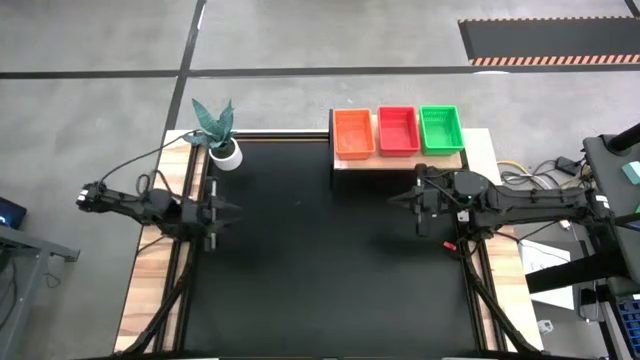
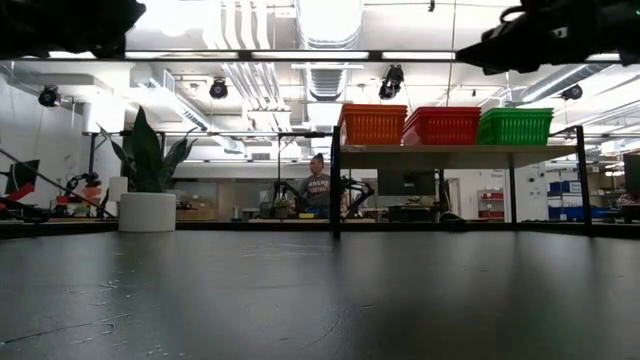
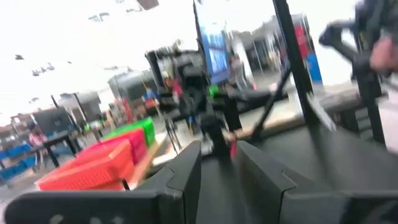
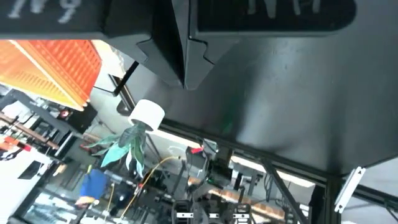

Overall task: Stack baskets on shelf by color
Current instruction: Return to Home Position

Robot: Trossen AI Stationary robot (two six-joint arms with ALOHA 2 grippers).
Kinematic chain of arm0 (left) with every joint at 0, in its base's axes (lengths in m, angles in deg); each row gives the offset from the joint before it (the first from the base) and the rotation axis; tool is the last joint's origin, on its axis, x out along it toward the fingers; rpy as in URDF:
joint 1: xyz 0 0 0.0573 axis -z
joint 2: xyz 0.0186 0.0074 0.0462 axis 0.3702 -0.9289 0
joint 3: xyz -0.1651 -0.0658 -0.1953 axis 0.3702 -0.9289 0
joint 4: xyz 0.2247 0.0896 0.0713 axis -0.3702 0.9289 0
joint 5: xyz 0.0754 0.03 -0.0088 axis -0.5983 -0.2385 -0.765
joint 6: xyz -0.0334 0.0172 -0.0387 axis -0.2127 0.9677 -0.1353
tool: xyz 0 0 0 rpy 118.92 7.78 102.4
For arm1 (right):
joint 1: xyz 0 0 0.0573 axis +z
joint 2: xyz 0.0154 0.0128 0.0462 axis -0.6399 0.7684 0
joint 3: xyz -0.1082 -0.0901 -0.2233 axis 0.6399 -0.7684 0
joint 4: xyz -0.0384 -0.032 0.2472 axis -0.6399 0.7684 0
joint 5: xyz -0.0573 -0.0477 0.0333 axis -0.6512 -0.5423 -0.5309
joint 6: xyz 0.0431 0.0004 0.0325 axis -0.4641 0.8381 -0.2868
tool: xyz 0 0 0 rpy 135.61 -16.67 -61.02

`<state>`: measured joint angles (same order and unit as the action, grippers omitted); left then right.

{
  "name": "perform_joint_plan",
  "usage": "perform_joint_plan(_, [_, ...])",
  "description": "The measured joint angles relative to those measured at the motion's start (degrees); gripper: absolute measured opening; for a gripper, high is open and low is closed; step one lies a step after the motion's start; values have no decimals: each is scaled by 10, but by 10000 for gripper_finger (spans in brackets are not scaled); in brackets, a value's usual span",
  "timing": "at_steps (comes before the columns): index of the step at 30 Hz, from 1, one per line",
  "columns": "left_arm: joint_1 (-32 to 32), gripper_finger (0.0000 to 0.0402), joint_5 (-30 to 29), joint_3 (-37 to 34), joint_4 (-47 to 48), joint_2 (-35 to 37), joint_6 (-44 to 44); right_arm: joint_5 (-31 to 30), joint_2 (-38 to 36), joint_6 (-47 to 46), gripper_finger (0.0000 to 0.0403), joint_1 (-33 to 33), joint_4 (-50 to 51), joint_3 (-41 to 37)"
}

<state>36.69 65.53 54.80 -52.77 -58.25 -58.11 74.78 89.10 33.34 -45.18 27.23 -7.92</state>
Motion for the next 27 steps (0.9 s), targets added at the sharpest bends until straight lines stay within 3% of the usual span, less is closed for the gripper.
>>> perform_joint_plan(9, [0, 86, -21, -41, 23, 94, -32, 0, -96, 0, 9, 0, -21, -78])
perform_joint_plan(14, [0, 86, -49, -45, 57, 91, -70, 0, -154, -8, 9, 0, -22, -113])
perform_joint_plan(22, [0, 86, -62, -46, 188, 92, -240, 0, -246, -2, 9, 0, -21, -147])
perform_joint_plan(27, [0, 86, -62, -62, 160, 90, -265, 1, -305, -2, 9, 0, -28, -155])
